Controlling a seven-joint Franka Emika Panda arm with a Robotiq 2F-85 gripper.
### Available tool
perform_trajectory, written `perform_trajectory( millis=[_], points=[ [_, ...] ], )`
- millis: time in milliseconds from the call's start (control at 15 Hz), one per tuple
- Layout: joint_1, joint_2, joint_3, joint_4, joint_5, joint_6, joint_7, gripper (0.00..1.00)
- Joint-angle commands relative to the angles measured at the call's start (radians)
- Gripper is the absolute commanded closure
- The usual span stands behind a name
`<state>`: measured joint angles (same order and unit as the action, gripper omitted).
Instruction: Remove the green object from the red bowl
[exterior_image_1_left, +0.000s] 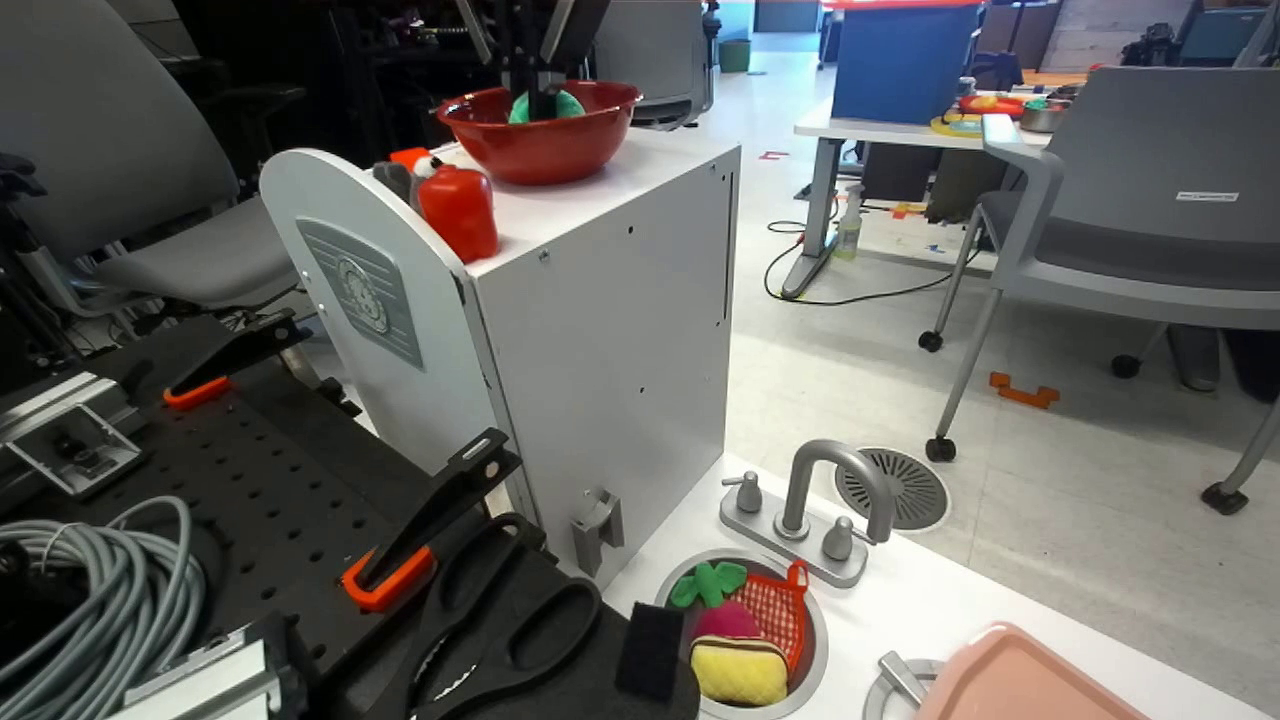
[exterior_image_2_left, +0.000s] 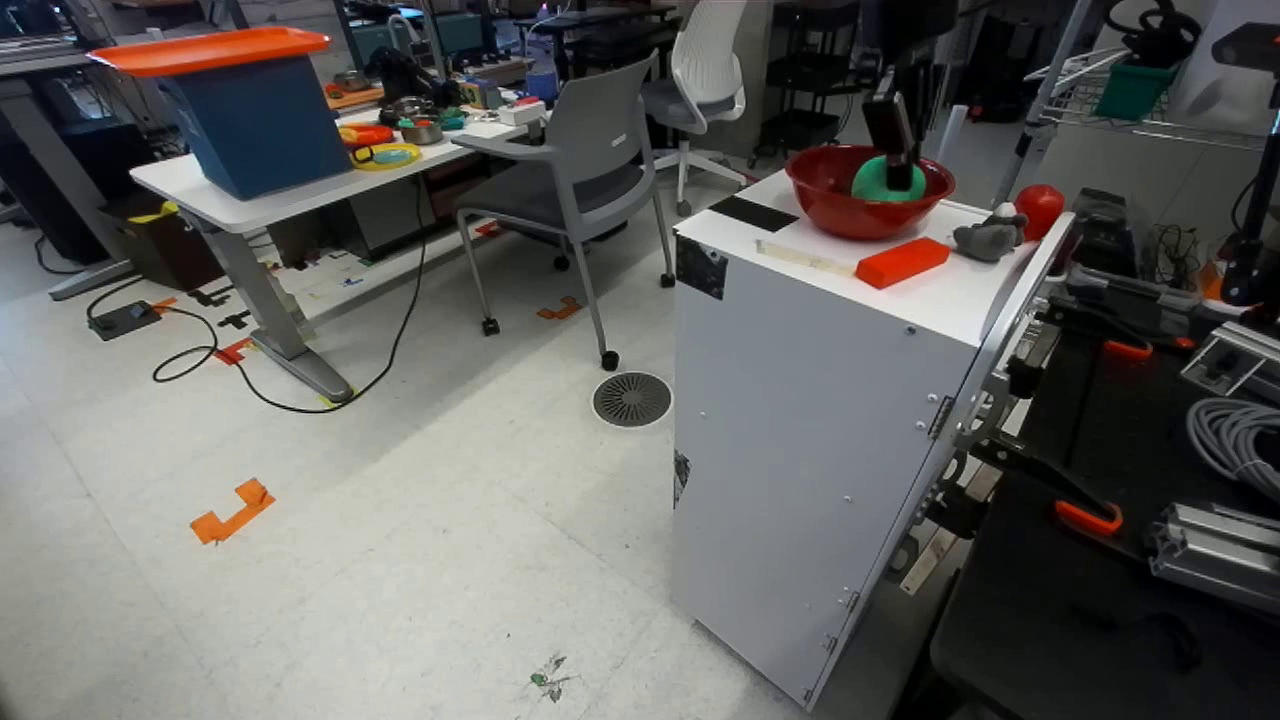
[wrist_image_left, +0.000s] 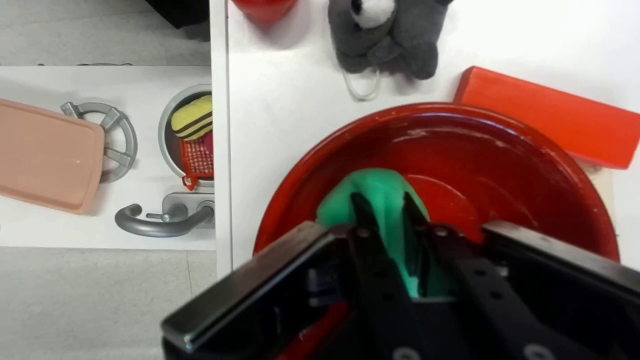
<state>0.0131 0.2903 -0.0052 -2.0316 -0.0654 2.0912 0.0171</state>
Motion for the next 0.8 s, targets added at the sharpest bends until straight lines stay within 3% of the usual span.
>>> perform_trajectory(
  millis=[0,733],
  points=[
    [0.003,-0.057,-0.013,-0.008,-0.037,-0.019,0.025,0.96],
    [-0.012,-0.312,-0.019,-0.139,-0.151,0.005,0.131,0.97]
  ],
)
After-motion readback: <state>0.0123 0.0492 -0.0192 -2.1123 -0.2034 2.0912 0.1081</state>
